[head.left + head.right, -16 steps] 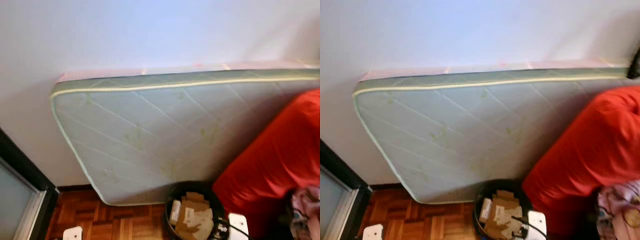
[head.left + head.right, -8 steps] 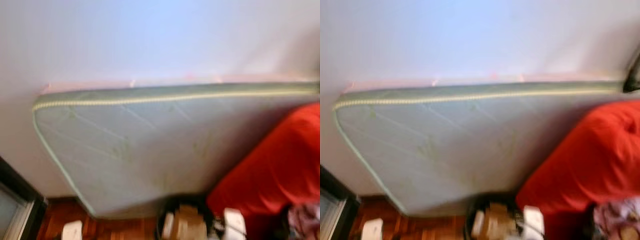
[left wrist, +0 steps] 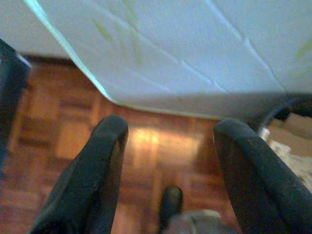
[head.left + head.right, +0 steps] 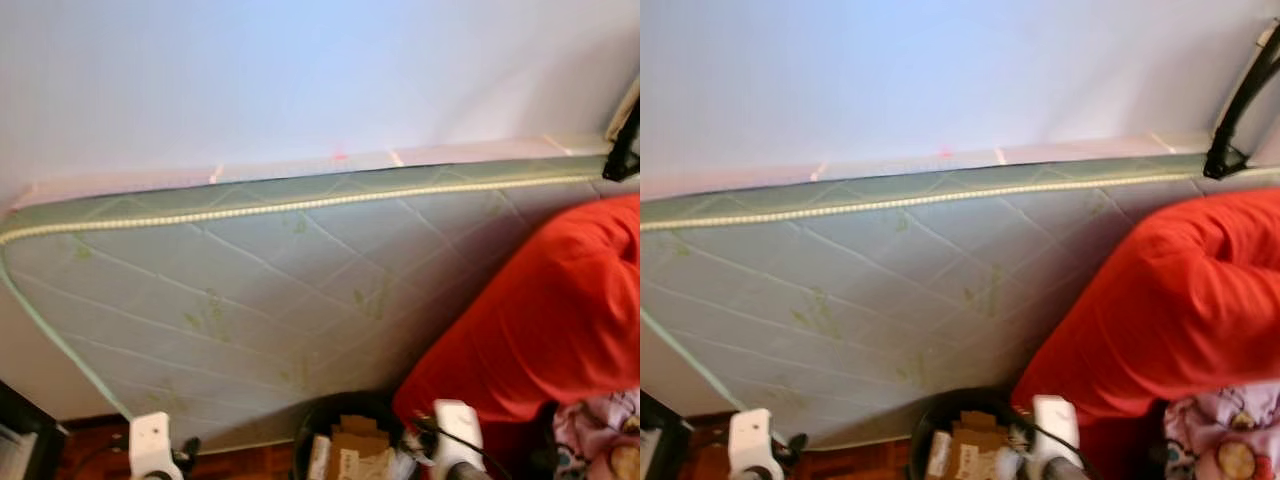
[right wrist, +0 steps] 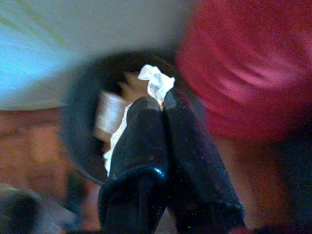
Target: Clean up the room
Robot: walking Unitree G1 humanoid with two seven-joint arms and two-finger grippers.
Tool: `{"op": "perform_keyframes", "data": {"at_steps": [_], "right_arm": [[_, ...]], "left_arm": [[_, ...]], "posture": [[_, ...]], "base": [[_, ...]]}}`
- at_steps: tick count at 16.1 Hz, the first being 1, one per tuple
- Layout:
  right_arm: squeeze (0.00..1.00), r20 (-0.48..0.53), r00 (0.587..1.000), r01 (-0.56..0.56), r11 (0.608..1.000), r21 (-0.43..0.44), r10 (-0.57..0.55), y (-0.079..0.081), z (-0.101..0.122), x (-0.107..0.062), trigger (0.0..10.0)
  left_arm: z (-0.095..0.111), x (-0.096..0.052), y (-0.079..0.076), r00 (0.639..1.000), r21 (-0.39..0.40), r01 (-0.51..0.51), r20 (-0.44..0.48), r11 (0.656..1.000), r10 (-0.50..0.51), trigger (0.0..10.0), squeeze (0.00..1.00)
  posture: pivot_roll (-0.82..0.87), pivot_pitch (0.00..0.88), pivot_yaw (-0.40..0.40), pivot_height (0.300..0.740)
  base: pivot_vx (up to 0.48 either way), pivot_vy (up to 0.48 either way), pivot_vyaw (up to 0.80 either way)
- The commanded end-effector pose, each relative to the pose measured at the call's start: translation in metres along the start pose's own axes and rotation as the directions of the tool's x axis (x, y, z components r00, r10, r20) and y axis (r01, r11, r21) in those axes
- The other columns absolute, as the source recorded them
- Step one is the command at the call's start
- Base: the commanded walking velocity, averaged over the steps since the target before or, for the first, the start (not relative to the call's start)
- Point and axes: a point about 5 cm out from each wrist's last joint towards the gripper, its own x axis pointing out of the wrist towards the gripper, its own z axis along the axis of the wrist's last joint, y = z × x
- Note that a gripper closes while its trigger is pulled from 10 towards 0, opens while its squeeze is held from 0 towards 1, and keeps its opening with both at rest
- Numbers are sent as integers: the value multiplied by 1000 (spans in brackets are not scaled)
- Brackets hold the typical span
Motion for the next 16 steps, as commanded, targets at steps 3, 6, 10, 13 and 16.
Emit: {"op": "perform_keyframes", "data": {"at_steps": [3,6,10,13,16], "right_arm": [[0,156,987,-42,999,-25,46,12,45,10,10000],[0,167,985,-49,998,-28,53,14,49,11,10000],[0,403,914,-54,999,7,46,12,88,7,10000],[0,460,887,-34,999,15,23,2,99,3,10000],[0,507,862,-8,999,51,-19,-4,97,-2,10000]], "left_arm": [[37,9,-9,988,8,36,148,999,-37,10000,0],[43,10,-11,984,10,42,171,999,-43,10000,0],[120,-3,-45,817,50,102,565,994,-112,10000,0],[124,-5,-58,797,97,137,580,986,-168,10000,0],[110,-10,-56,815,159,162,535,974,-223,10000,0]], "posture": [[86,0,32,740],[95,0,36,740],[50,0,25,740],[45,0,23,740],[38,2,37,740]], "base": [[0,0,0],[0,0,0],[0,0,0],[0,0,0],[0,0,0]]}}
